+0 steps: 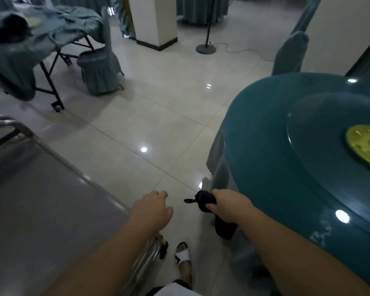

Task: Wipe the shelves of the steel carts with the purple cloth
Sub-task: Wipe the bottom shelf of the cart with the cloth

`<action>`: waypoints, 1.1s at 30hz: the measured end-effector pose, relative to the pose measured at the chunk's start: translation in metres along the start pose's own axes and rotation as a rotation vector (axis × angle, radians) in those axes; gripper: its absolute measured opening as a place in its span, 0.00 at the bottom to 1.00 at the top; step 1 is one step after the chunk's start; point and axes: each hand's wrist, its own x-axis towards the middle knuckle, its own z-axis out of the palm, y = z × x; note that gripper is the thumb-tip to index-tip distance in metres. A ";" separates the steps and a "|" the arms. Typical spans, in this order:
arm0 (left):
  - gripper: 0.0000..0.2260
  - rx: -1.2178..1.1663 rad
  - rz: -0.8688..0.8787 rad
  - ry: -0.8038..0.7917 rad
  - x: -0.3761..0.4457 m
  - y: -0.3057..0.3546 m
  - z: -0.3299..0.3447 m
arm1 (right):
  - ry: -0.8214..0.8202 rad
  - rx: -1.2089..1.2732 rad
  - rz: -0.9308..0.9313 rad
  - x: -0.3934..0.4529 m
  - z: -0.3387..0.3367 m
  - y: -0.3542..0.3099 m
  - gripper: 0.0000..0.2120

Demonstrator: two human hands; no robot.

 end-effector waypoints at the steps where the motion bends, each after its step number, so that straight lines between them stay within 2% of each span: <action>1: 0.26 -0.026 -0.022 0.000 0.016 -0.007 -0.004 | -0.004 -0.026 -0.013 0.019 -0.012 -0.005 0.12; 7: 0.27 -0.088 -0.117 -0.053 0.088 -0.047 -0.034 | -0.035 -0.110 -0.070 0.123 -0.074 -0.040 0.14; 13: 0.25 -0.198 -0.275 -0.034 0.127 -0.091 -0.058 | -0.118 -0.203 -0.179 0.226 -0.105 -0.097 0.14; 25: 0.23 -0.524 -0.833 0.069 0.199 -0.167 -0.073 | -0.335 -0.434 -0.676 0.427 -0.132 -0.233 0.12; 29: 0.21 -0.594 -1.014 0.057 0.220 -0.166 -0.085 | -0.386 -0.539 -0.786 0.479 -0.158 -0.254 0.12; 33: 0.19 -0.696 -1.174 0.110 0.226 -0.154 -0.092 | -0.416 -0.673 -0.887 0.513 -0.169 -0.278 0.12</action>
